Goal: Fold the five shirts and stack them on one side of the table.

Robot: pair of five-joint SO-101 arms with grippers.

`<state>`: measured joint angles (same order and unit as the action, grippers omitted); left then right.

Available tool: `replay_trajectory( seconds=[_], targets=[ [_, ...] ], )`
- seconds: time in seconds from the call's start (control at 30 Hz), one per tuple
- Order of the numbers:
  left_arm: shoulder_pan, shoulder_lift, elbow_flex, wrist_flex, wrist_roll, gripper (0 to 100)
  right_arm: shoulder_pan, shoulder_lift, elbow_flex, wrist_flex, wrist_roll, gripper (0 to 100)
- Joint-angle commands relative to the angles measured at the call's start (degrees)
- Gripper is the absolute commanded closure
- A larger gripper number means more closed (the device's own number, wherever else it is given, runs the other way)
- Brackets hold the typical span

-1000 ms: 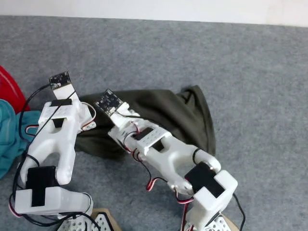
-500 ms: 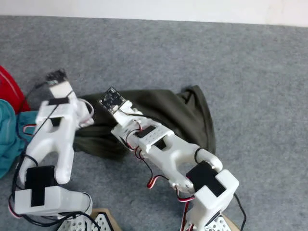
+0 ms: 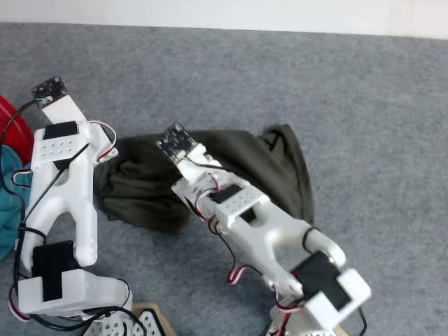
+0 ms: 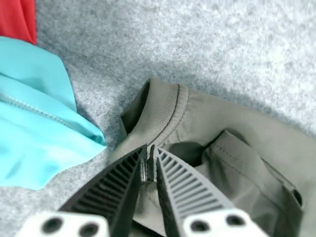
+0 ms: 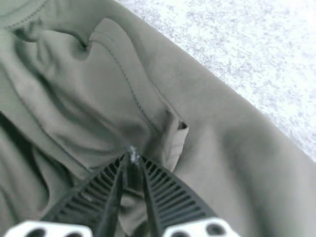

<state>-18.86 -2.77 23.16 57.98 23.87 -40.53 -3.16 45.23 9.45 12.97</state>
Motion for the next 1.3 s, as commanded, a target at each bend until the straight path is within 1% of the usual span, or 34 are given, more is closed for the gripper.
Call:
replay_trajectory(
  seconds=[0.0, 0.13, 0.2, 0.3, 0.37, 0.43, 0.7, 0.97, 1.07, 1.27],
  targets=[
    [3.8, -1.0, -1.7, 0.5, 1.2, 95, -1.5, -7.2, 3.0, 0.6, -1.6, 99.1],
    [5.5, -1.0, 1.5, 0.4, 1.0, 95, -6.4, -12.9, 9.5, 0.9, -1.2, 98.5],
    [5.4, -1.0, 2.6, 0.4, 1.0, 95, -9.4, -15.9, 12.1, 4.6, -0.9, 96.8],
    [5.1, -1.0, 4.0, -1.1, 1.0, 95, -14.2, -20.5, 14.5, 11.0, -1.1, 87.9],
    [5.1, -1.0, 5.5, -3.7, 1.0, 95, -16.2, -22.3, 15.3, 12.0, -0.9, 82.8],
    [4.5, -1.0, 7.0, -6.0, 1.0, 95, -16.3, -22.6, 16.9, 12.0, -0.9, 80.1],
    [2.0, -0.4, 8.7, -10.6, 1.2, 95, -17.7, -19.4, 16.6, 11.7, -0.8, 79.6],
    [1.9, -0.4, 9.0, -11.4, 1.1, 95, -17.7, -9.7, 10.9, 11.7, -0.7, 79.6],
    [1.9, -0.4, 9.1, -11.4, 1.1, 95, -16.5, -6.2, 7.9, 11.7, 2.7, 79.6],
    [1.9, -0.4, 9.1, -11.4, 1.1, 95, -15.5, -5.0, 5.4, 11.7, 3.5, 80.3]
  ],
)
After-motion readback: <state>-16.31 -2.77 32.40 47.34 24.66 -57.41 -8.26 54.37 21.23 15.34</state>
